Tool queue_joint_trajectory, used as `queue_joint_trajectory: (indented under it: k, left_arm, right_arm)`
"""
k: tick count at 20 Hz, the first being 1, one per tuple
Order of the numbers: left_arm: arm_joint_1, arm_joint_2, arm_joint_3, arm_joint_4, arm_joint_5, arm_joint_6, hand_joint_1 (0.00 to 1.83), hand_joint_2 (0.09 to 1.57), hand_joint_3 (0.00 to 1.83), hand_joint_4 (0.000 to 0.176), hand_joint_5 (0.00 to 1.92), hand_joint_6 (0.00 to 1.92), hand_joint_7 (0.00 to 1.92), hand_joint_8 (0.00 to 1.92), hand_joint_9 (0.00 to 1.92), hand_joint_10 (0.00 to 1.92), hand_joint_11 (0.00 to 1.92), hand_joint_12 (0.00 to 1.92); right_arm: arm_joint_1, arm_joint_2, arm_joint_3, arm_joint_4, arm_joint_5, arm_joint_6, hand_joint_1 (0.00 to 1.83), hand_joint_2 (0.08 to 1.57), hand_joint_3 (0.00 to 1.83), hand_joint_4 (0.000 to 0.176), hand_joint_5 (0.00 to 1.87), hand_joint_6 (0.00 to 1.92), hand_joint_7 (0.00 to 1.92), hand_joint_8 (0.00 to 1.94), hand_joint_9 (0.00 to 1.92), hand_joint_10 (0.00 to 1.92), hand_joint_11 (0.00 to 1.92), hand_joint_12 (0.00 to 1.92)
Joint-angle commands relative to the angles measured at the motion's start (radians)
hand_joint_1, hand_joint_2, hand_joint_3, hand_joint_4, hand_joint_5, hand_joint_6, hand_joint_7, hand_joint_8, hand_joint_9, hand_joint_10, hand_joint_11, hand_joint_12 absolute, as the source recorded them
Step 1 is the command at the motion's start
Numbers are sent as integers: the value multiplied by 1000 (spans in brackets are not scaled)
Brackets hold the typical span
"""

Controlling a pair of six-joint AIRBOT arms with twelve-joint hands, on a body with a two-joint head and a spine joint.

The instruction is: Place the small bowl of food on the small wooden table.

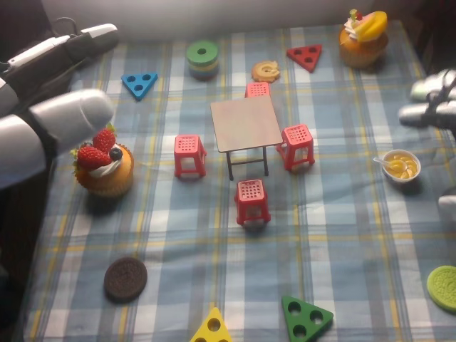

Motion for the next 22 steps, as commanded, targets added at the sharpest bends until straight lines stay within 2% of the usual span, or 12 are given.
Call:
queue_joint_trajectory:
  k: [1, 5, 7, 9, 11, 12, 13, 15, 16, 19, 20, 22]
  left_arm:
    - [-13, -3, 3, 6, -117, -8, 0, 1139, 13, 176, 232, 5, 286, 5, 186, 15, 0, 8]
    - [-13, -7, 8, 5, -116, -8, 0, 1149, 8, 176, 211, 2, 239, 0, 142, 0, 0, 0]
    - [-13, -9, 9, 4, -114, -8, 0, 1157, 10, 176, 217, 6, 232, 1, 148, 3, 0, 0]
    - [-13, -10, 8, 3, -112, -9, 0, 1168, 10, 176, 198, 2, 261, 10, 180, 13, 34, 15]
    - [-13, -14, 10, 3, -111, -9, 0, 1180, 10, 176, 209, 5, 287, 14, 205, 18, 68, 33]
    - [-13, -15, 10, 3, -109, -9, 0, 1178, 6, 176, 214, 5, 298, 15, 214, 18, 59, 31]
    - [-13, -16, 11, 3, -107, -9, 0, 1175, 4, 176, 203, 1, 301, 12, 223, 18, 68, 37]
    - [-13, -15, 13, 2, -105, -10, 0, 1170, 1, 176, 206, 2, 292, 5, 218, 12, 59, 36]
    - [-13, -15, 14, 1, -104, -11, 0, 1173, 2, 176, 212, 4, 294, 5, 217, 10, 56, 36]
    - [-13, -15, 17, 1, -103, -11, 10, 1185, 4, 176, 234, 8, 292, 1, 224, 8, 77, 52]
    - [-13, -15, 18, 1, -103, -11, 29, 1189, 4, 168, 238, 7, 281, 0, 213, 2, 56, 45]
    - [-13, -14, 20, 1, -103, -16, 1, 1193, 4, 176, 212, 1, 260, 0, 190, 0, 37, 41]
  right_arm:
    - [10, 1, 2, 22, 114, 5, 837, 1017, 0, 0, 592, 2, 494, 4, 386, 4, 123, 556]
    - [27, -9, 13, 21, 87, 5, 833, 1026, 2, 0, 594, 1, 495, 4, 434, 19, 176, 670]
    - [73, -33, 37, -3, 34, 8, 858, 1022, 0, 0, 603, 2, 529, 5, 519, 20, 332, 688]
    - [112, -57, 69, -35, -12, 39, 873, 1026, 3, 0, 598, 0, 537, 0, 560, 9, 406, 689]
    - [143, -78, 97, -55, -53, 58, 897, 1019, 0, 0, 619, 1, 671, 7, 654, 11, 484, 717]
    - [155, -87, 110, -60, -75, 59, 883, 1021, 0, 0, 617, 0, 694, 1, 696, 6, 518, 661]
    - [164, -94, 122, -63, -93, 61, 869, 1013, 0, 0, 619, 1, 690, 0, 694, 1, 505, 643]
    - [181, -102, 136, -67, -125, 62, 839, 1005, 0, 0, 609, 0, 692, 1, 703, 2, 386, 944]
    - [188, -106, 141, -72, -137, 62, 878, 999, 0, 0, 612, 1, 711, 6, 713, 5, 354, 976]
    - [216, -121, 159, -99, -185, 62, 961, 975, 0, 0, 615, 0, 707, 0, 706, 1, 375, 869]
    - [224, -124, 163, -108, -196, 62, 982, 968, 0, 0, 615, 0, 692, 0, 692, 0, 354, 839]
    - [236, -127, 168, -128, -222, 62, 933, 964, 0, 0, 621, 7, 710, 10, 708, 10, 350, 824]
